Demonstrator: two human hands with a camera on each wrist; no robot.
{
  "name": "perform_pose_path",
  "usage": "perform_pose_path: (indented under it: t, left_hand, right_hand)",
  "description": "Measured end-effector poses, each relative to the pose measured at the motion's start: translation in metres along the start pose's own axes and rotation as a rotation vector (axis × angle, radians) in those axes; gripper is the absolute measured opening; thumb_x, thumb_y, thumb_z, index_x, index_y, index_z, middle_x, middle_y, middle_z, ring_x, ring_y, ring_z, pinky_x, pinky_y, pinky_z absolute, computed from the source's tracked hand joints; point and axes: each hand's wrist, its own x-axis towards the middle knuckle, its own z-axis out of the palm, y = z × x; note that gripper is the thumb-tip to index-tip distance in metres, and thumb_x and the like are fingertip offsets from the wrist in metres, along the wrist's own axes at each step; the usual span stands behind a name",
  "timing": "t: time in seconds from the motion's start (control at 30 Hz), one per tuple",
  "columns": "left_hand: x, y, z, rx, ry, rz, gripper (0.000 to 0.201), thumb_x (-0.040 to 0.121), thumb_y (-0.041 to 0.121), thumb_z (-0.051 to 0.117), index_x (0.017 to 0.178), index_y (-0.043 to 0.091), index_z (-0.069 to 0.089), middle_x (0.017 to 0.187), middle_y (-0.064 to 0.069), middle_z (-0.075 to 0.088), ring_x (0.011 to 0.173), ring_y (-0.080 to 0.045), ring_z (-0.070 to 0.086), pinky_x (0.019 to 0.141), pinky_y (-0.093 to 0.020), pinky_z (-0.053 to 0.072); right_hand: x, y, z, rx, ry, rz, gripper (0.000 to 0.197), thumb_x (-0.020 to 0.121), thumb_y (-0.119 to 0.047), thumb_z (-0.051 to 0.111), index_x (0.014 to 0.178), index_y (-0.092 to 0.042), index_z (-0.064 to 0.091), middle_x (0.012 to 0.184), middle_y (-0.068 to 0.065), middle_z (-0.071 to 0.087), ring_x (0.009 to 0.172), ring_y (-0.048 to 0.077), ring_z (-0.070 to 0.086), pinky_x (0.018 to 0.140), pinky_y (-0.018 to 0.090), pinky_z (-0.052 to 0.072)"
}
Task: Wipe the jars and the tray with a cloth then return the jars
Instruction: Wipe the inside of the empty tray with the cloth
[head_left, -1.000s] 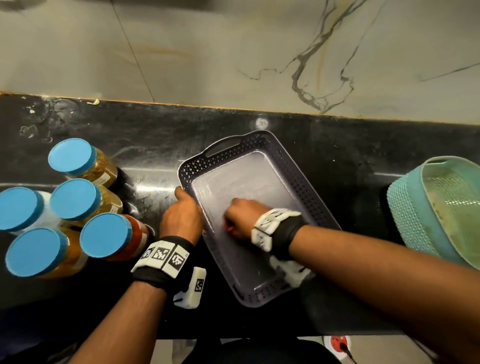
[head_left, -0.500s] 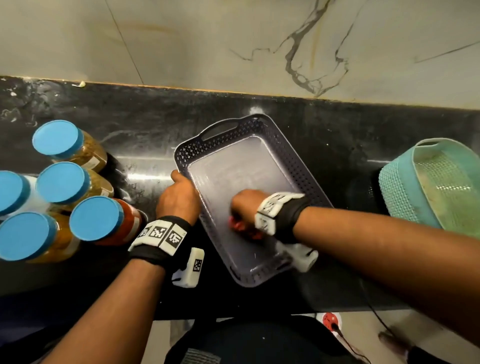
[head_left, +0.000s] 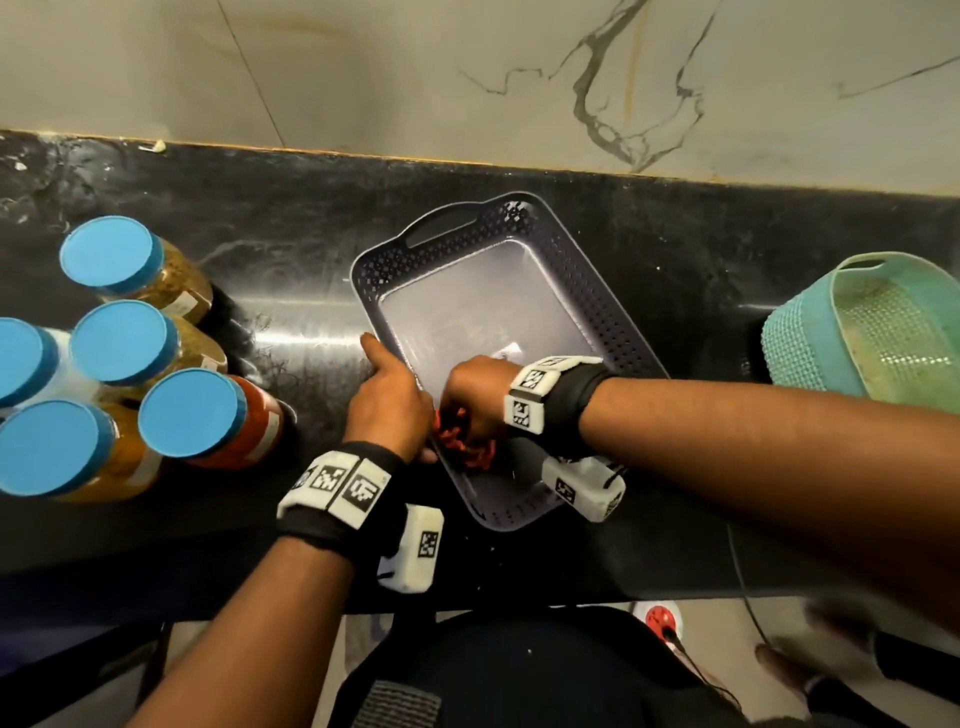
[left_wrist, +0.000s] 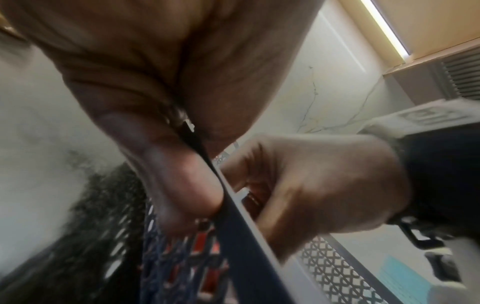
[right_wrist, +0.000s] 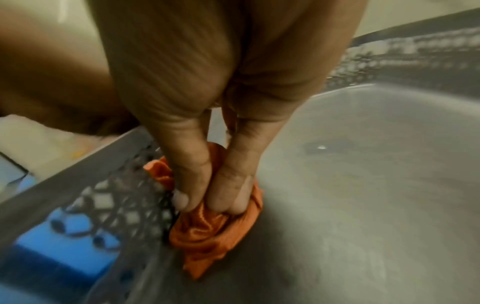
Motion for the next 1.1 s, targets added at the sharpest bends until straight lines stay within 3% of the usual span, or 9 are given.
perform_pose_path:
  t: [0.1,0.2,0.37,0.5,0.6,0.67,0.8,0.93,1.1]
  left_hand:
    - [0.005,-0.001,-0.001,0.036,-0.008,0.015,0.087,0.097,0.011,0.057,0.157,0.003,-0.005,0.126,-0.032,0.062,0.113,-0.046,0.061,0.086,-0.043,0.043]
    - [0.011,-0.006,-0.006,0.047,-0.015,0.048,0.079,0.094,0.006,0.056,0.154,0.006,0.005,0.111,-0.028,0.067,0.092,-0.044,0.067,0.073,-0.04,0.048]
    - [0.033,0.005,-0.02,0.091,-0.005,0.16,0.073,0.098,0.017,0.056,0.157,0.009,0.013,0.104,-0.027,0.07,0.075,-0.037,0.067,0.068,-0.037,0.047]
    - [0.049,0.026,-0.043,0.001,0.054,0.205,0.097,0.096,0.042,0.066,0.162,0.006,0.003,0.108,-0.018,0.075,0.103,-0.034,0.07,0.083,-0.037,0.05]
    - [0.035,0.023,-0.054,0.066,0.089,0.233,0.087,0.092,0.051,0.067,0.155,0.005,0.027,0.13,-0.018,0.066,0.123,-0.037,0.06,0.094,-0.043,0.047]
    - [0.019,0.012,-0.046,0.154,0.094,0.183,0.075,0.087,0.056,0.07,0.138,0.008,0.043,0.127,-0.021,0.063,0.118,-0.041,0.06,0.092,-0.045,0.048]
    - [0.0,-0.001,-0.023,0.094,0.033,0.036,0.076,0.094,0.04,0.068,0.147,0.008,0.023,0.113,-0.018,0.07,0.112,-0.043,0.064,0.086,-0.041,0.048]
    - [-0.003,-0.003,-0.025,-0.088,0.026,-0.031,0.046,0.1,0.016,0.052,0.136,0.002,0.028,0.089,-0.011,0.07,0.074,-0.032,0.072,0.057,-0.03,0.048]
    - [-0.003,-0.008,-0.021,-0.046,0.059,-0.04,0.072,0.097,0.015,0.044,0.156,0.004,0.005,0.104,-0.024,0.07,0.084,-0.042,0.07,0.081,-0.041,0.054]
  right_hand:
    - [-0.007,-0.006,0.005,-0.076,-0.047,-0.002,0.005,0.077,-0.016,0.07,0.076,-0.012,0.07,0.072,0.008,0.062,0.069,0.03,0.059,0.066,0.029,0.046]
    - [-0.039,0.036,-0.003,-0.083,-0.05,0.187,0.031,0.076,-0.013,0.067,0.054,-0.009,0.047,0.053,-0.002,0.048,0.058,0.026,0.055,0.065,0.027,0.05]
    - [-0.086,0.091,-0.011,-0.102,-0.058,0.446,0.015,0.076,-0.02,0.069,0.088,-0.012,0.072,0.082,0.009,0.071,0.081,0.032,0.068,0.065,0.027,0.05]
    - [-0.076,0.062,0.012,0.066,-0.03,0.387,0.021,0.079,-0.025,0.069,0.098,-0.02,0.075,0.094,0.004,0.074,0.09,0.028,0.07,0.073,0.026,0.053]
    - [-0.059,0.037,0.025,0.197,0.117,0.318,0.024,0.082,-0.025,0.069,0.104,-0.018,0.074,0.103,0.007,0.073,0.097,0.029,0.067,0.074,0.023,0.046]
    - [-0.045,0.025,0.025,0.256,0.154,0.268,0.029,0.082,-0.024,0.07,0.111,-0.02,0.073,0.11,0.007,0.072,0.104,0.028,0.065,0.075,0.022,0.041]
    - [-0.023,0.015,0.007,0.237,0.198,0.174,0.035,0.084,-0.023,0.069,0.119,-0.026,0.071,0.118,0.004,0.071,0.111,0.025,0.064,0.08,0.021,0.041]
    - [0.01,0.0,-0.028,0.023,0.208,-0.006,0.025,0.081,-0.019,0.069,0.105,-0.02,0.076,0.099,0.008,0.073,0.095,0.03,0.067,0.074,0.027,0.046]
    - [0.052,-0.019,-0.047,-0.182,0.226,-0.207,0.026,0.086,-0.021,0.066,0.11,-0.017,0.075,0.109,0.011,0.063,0.101,0.032,0.063,0.08,0.034,0.052]
